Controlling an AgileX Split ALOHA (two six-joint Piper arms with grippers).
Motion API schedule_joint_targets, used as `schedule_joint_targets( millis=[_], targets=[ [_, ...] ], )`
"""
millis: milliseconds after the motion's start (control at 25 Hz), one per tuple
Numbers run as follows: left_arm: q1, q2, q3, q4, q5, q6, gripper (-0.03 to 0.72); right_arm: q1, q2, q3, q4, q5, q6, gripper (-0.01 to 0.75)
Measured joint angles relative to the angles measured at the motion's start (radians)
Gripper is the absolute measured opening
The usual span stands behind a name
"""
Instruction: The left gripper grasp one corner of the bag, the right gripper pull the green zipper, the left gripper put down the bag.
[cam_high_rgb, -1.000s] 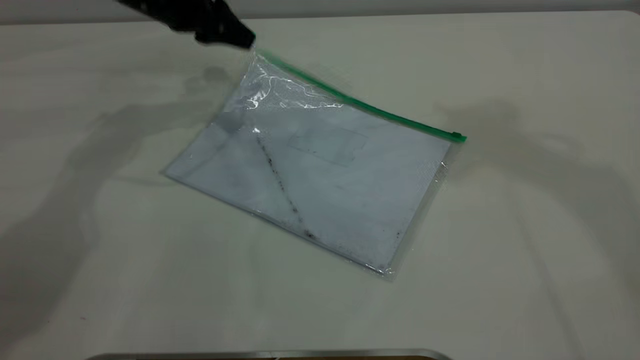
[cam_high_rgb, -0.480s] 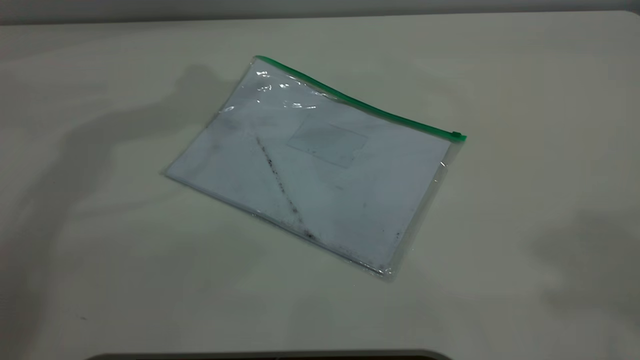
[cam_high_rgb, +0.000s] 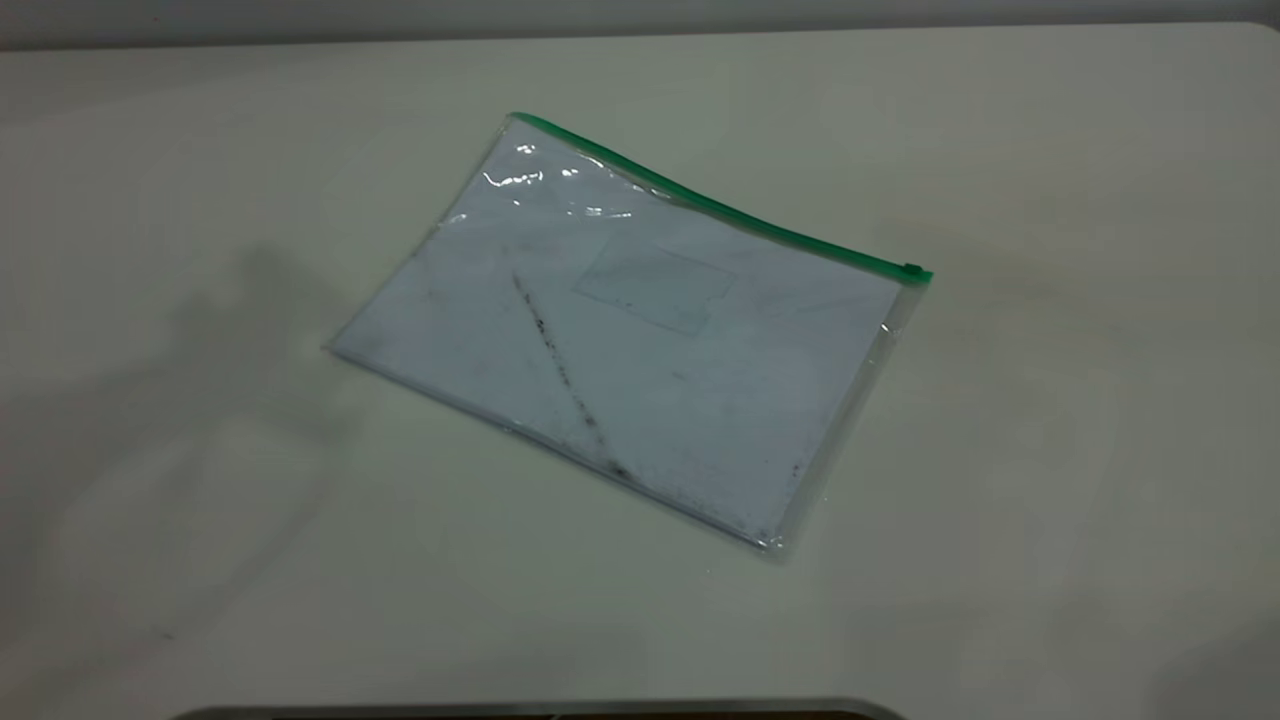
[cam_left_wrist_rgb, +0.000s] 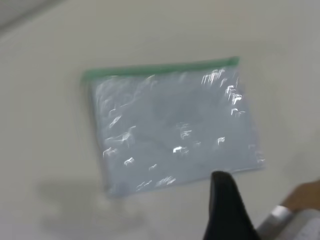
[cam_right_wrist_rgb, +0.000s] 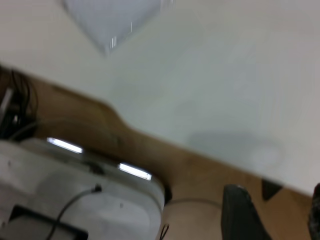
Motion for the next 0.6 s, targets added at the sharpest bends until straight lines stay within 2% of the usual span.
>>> schedule_joint_targets(
  millis=[200,360,600],
  targets=[
    [-0.002,-0.092,0.050,0.168,0.000,-0.206,0.498,0.000,-0.139,0.216,-0.003,-0.037,0.001,0.373],
    [-0.024,-0.182,0.188,0.199,0.000,-0.259,0.497,0.000,-0.230,0.236,-0.022,-0.079,0.024,0.373],
    [-0.082,-0.323,0.517,0.213,0.000,-0.276,0.497,0.000,-0.267,0.264,-0.127,-0.111,0.135,0.373]
  ],
)
